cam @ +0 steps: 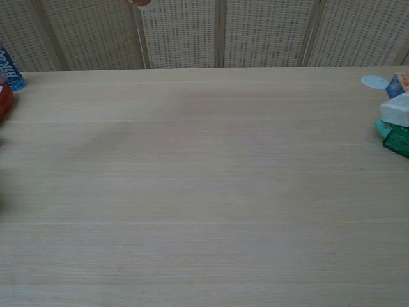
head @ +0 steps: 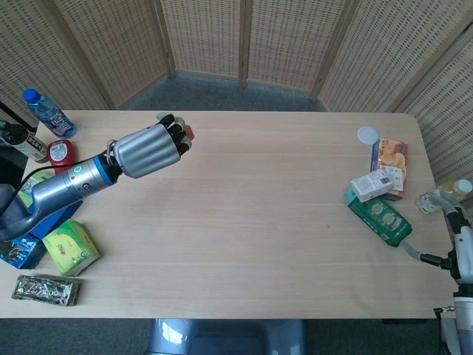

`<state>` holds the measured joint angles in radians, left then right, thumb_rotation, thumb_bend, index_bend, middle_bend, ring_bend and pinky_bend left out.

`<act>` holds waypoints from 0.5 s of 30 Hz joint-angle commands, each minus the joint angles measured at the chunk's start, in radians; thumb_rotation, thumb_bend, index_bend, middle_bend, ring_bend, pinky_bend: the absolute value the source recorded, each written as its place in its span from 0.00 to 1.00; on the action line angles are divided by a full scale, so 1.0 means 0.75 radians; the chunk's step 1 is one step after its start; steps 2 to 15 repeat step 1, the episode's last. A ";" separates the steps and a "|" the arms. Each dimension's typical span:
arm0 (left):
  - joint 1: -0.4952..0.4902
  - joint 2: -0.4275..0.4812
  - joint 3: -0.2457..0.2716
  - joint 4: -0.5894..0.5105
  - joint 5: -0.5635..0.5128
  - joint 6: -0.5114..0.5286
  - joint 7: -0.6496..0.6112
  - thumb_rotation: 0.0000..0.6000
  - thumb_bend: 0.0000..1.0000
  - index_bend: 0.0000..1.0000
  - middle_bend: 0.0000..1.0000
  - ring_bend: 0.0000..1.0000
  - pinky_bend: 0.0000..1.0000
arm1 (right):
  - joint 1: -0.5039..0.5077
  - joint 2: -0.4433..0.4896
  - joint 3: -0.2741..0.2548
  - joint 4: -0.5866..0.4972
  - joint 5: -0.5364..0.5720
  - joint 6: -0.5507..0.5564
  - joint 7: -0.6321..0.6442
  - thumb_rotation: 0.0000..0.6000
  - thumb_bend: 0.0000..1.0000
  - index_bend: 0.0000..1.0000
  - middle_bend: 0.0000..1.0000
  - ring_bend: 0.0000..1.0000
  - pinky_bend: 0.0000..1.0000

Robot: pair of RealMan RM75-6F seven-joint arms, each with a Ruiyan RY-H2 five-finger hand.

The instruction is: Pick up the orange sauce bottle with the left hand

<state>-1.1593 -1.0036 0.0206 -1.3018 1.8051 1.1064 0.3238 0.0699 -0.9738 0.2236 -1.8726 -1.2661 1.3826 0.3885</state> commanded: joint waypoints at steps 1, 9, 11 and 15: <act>0.003 0.034 -0.033 -0.050 -0.012 -0.022 0.033 1.00 0.00 0.58 0.54 0.37 0.50 | -0.001 0.002 -0.004 -0.004 -0.009 0.003 -0.001 1.00 0.00 0.16 0.00 0.00 0.00; 0.003 0.034 -0.033 -0.050 -0.012 -0.022 0.033 1.00 0.00 0.58 0.54 0.37 0.50 | -0.001 0.002 -0.004 -0.004 -0.009 0.003 -0.001 1.00 0.00 0.16 0.00 0.00 0.00; 0.003 0.034 -0.033 -0.050 -0.012 -0.022 0.033 1.00 0.00 0.58 0.54 0.37 0.50 | -0.001 0.002 -0.004 -0.004 -0.009 0.003 -0.001 1.00 0.00 0.16 0.00 0.00 0.00; 0.003 0.034 -0.033 -0.050 -0.012 -0.022 0.033 1.00 0.00 0.58 0.54 0.37 0.50 | -0.001 0.002 -0.004 -0.004 -0.009 0.003 -0.001 1.00 0.00 0.16 0.00 0.00 0.00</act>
